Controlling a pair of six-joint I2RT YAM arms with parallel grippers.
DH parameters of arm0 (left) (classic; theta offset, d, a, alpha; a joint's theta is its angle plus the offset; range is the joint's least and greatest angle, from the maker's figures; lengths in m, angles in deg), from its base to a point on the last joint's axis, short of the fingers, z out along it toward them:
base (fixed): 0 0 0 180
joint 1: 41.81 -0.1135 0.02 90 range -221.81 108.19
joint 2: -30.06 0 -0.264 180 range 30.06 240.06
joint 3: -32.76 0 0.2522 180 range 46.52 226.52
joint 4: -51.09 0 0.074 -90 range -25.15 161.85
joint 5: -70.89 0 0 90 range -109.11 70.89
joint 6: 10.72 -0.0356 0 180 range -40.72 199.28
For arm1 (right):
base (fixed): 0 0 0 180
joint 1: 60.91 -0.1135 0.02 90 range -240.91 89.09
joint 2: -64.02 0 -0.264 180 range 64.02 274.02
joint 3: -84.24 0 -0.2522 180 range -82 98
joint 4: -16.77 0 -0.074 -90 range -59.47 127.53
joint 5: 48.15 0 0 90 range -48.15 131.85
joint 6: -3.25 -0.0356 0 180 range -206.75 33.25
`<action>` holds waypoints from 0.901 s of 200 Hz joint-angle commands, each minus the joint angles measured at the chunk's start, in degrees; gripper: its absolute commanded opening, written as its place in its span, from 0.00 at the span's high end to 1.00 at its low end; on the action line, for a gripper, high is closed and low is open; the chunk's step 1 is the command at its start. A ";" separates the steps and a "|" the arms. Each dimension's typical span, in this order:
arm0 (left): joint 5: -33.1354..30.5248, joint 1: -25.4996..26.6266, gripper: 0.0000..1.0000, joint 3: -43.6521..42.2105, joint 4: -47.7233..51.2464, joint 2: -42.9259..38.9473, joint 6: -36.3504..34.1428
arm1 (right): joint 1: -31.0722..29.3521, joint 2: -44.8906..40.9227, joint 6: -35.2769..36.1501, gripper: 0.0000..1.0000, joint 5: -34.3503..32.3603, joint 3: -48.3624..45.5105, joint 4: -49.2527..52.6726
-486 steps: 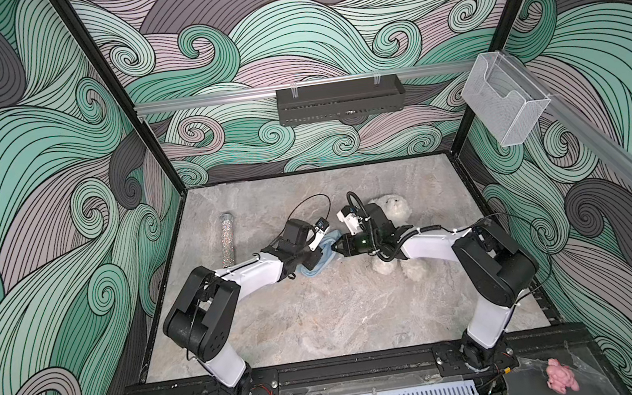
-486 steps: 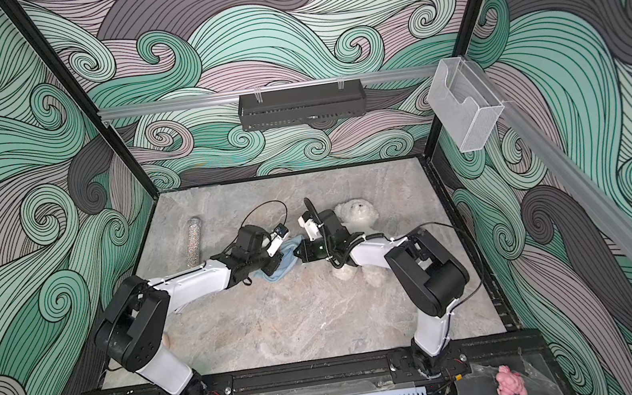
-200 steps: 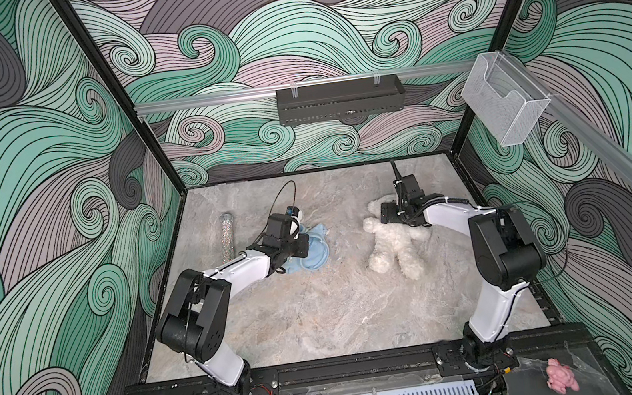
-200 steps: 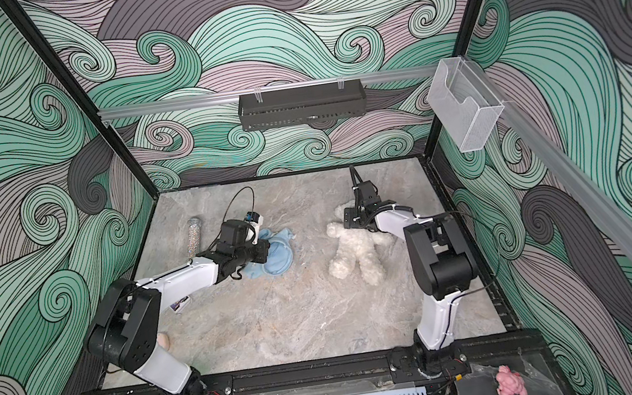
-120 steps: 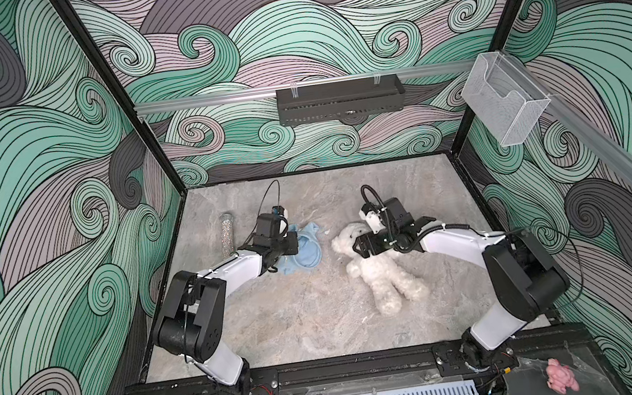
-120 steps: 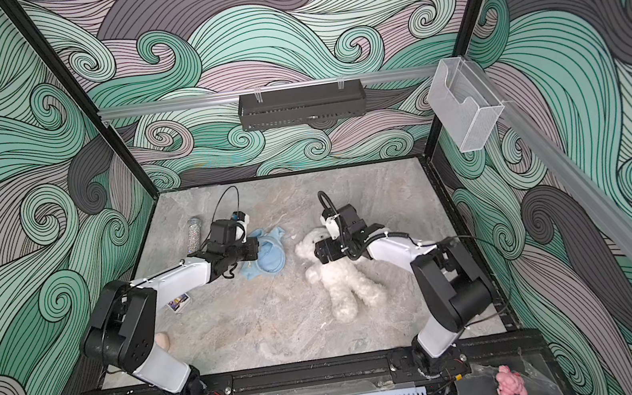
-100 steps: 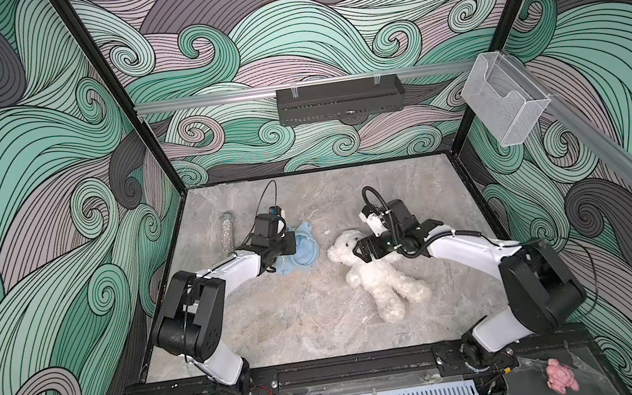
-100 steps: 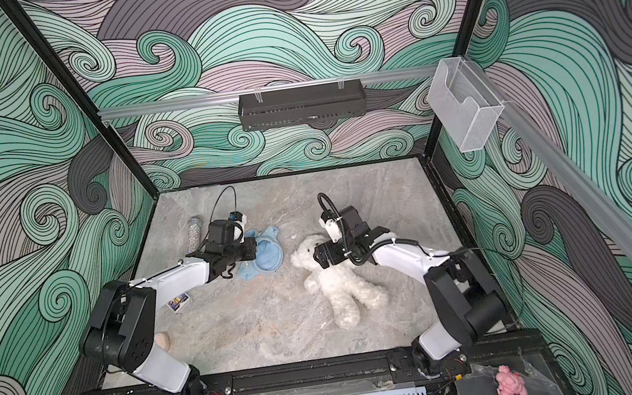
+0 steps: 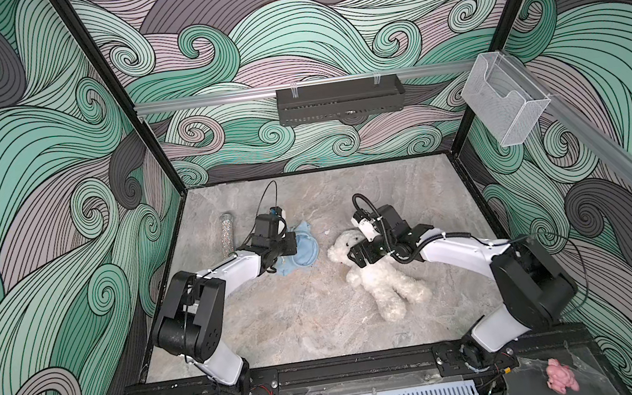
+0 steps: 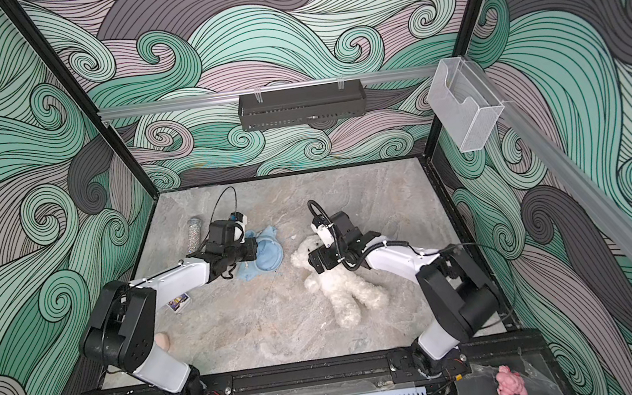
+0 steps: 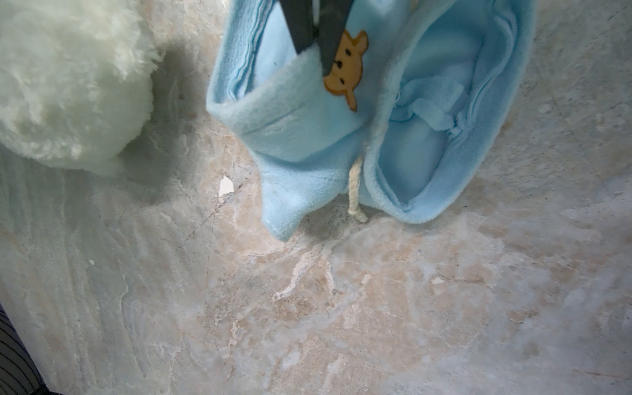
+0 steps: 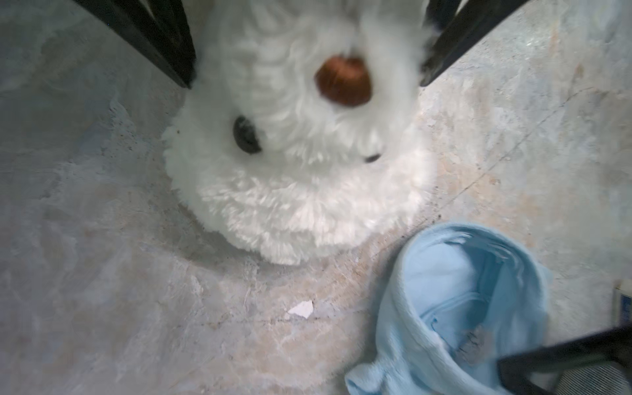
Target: Dress the teddy bear
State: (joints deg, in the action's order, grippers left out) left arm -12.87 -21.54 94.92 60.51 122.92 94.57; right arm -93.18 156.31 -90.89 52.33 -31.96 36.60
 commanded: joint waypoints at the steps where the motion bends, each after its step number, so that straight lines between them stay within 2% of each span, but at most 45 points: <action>1: 1.72 -0.06 1.00 -0.69 0.13 -1.80 0.96 | -0.60 2.94 0.98 0.20 0.97 -0.43 -8.24; 22: 3.66 -0.08 1.00 -0.83 0.16 -2.35 1.94 | -0.61 1.25 1.06 0.52 3.08 -2.99 -12.75; 40: 6.96 -0.14 1.00 -1.27 -0.86 -2.92 2.38 | -0.64 -3.89 0.93 0.63 9.05 -7.46 -16.42; 59: 9.78 -0.56 1.00 -1.73 -2.42 -3.44 2.48 | -0.64 -8.46 -0.37 0.66 19.61 -10.84 -17.84; 81: 12.57 -0.76 1.00 -1.55 -3.31 -3.13 1.07 | -1.79 -9.38 -3.21 0.67 31.28 -10.69 -20.12; 105: 15.05 -0.76 1.00 -0.56 -1.06 -2.86 -2.76 | -4.48 -7.04 -1.55 0.69 36.92 -6.71 -17.99; 145: 17.59 -0.76 1.00 2.65 6.70 -3.22 -10.48 | -4.66 1.03 0.15 0.72 45.83 -0.38 -16.10; 180: 20.96 -0.76 1.00 3.85 8.27 -3.30 -13.01 | -3.57 6.83 4.05 0.74 46.37 3.73 -11.53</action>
State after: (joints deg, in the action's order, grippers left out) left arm 3.89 -21.97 96.50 65.36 120.95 85.89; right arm -97.86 160.16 -91.15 94.01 -31.02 22.08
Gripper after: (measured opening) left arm 0.049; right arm 0.280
